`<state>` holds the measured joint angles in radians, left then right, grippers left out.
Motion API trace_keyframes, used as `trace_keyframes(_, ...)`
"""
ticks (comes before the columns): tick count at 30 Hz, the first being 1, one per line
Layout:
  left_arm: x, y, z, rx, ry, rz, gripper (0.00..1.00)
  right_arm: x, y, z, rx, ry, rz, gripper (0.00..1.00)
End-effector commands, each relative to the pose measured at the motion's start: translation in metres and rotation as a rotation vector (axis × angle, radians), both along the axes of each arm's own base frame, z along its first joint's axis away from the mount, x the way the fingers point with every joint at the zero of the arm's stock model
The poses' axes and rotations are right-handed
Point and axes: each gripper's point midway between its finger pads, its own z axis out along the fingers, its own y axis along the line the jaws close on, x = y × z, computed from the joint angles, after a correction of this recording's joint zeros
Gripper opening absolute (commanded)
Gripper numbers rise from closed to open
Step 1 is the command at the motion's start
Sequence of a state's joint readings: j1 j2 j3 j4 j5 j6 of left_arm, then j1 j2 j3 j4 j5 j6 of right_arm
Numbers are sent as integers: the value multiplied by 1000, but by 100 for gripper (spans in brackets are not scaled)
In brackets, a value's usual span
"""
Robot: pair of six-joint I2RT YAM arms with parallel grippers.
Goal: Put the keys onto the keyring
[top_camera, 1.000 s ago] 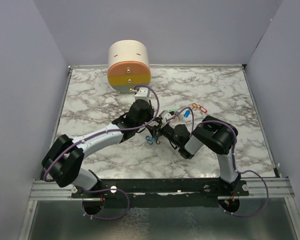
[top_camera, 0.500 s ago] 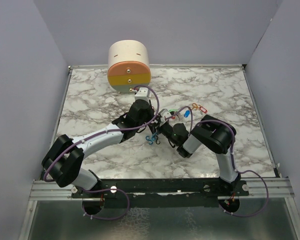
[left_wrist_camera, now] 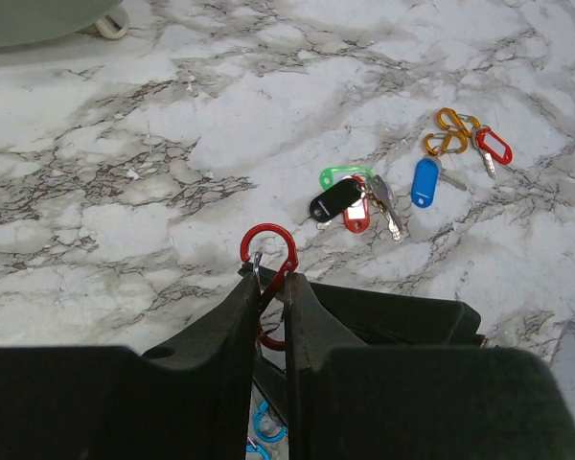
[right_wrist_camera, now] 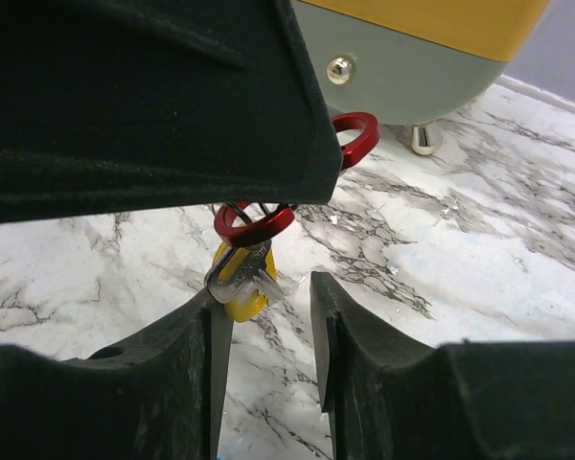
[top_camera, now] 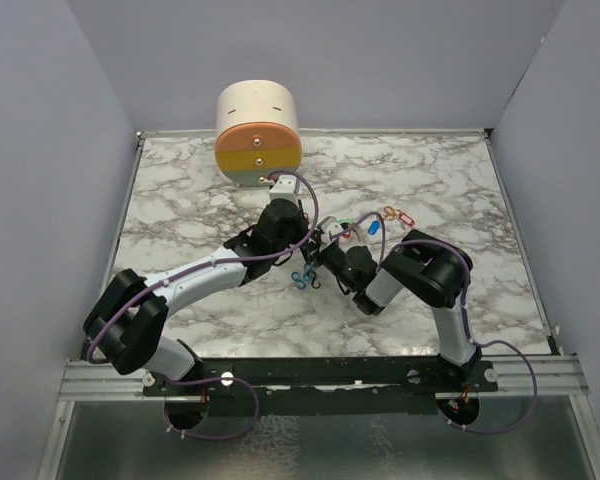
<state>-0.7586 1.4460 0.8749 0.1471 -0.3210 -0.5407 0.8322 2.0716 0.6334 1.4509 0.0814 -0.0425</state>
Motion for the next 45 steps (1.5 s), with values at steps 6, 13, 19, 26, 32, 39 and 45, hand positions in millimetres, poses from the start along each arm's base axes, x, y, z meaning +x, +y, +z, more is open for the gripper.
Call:
trace_keyframes(6,3,-2,3,-13,-3,0,17,-7,-11,101,259,-254,-26,28)
trace_keyframes(13,4,-1,5,-14,-7,3,17,-9,-16,101,246,-256,-38,12)
trace_keyframes(19,5,-1,8,-17,-12,7,17,-13,-18,94,236,-239,-31,1)
trace_keyframes(26,6,-2,10,-27,-13,10,17,-18,-24,86,227,-209,-32,1)
trace_keyframes(32,6,-1,10,-25,-14,13,20,-20,-29,84,226,-195,-38,1)
trace_keyframes(39,7,3,13,-24,-23,30,35,-23,-35,87,228,-197,-49,1)
trace_keyframes(45,6,13,19,-24,-40,60,45,-27,-39,89,225,-200,-51,1)
